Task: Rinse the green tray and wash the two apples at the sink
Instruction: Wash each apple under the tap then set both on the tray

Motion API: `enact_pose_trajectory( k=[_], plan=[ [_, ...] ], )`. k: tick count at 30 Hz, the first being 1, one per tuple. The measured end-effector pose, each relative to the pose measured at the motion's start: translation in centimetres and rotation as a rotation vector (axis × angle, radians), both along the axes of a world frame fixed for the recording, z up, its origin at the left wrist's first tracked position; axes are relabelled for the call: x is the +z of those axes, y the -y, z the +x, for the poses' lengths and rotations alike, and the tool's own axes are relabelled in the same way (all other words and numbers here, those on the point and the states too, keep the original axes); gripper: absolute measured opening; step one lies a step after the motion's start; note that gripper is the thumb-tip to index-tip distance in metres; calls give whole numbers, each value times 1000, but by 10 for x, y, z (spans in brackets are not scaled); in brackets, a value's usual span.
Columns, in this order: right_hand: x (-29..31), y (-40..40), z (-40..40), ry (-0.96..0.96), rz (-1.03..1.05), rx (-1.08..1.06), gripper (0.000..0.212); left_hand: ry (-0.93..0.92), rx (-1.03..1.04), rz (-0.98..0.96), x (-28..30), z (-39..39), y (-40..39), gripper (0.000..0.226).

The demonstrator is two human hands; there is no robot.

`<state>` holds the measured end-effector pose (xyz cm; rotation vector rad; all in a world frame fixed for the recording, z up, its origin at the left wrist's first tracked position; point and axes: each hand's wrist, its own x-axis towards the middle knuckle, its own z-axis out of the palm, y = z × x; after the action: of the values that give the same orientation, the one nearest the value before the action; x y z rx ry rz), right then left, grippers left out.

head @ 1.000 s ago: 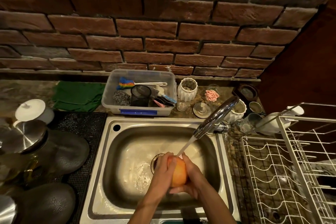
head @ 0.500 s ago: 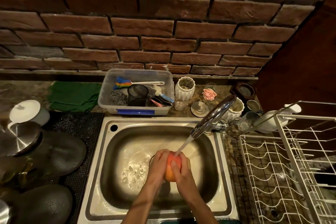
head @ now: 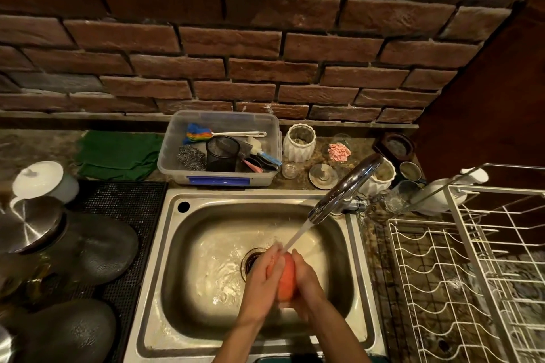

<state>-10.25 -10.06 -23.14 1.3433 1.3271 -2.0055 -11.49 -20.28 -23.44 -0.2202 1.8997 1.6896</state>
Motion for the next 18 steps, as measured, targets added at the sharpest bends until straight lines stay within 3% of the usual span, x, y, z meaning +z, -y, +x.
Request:
enact_pose_trajectory(
  k=[2,4,8,12,15,18],
  plan=[
    [0,-2,-4,52,-149,3,50,-33,21,-17,0,0,1,27],
    [0,0,-7,58,-171,45,46,-44,43,-39,0,0,-1,26],
    [-7,5,-7,-75,84,143,29,18,102,-25,0,-4,-6,23],
    [-8,4,3,-300,242,181,31,186,220,148,2,-11,-6,36],
    [-11,1,11,-375,127,111,39,402,302,280,1,-12,-3,52],
    [-16,-6,16,-365,-111,-98,49,565,274,435,-4,-12,6,48]
  ],
)
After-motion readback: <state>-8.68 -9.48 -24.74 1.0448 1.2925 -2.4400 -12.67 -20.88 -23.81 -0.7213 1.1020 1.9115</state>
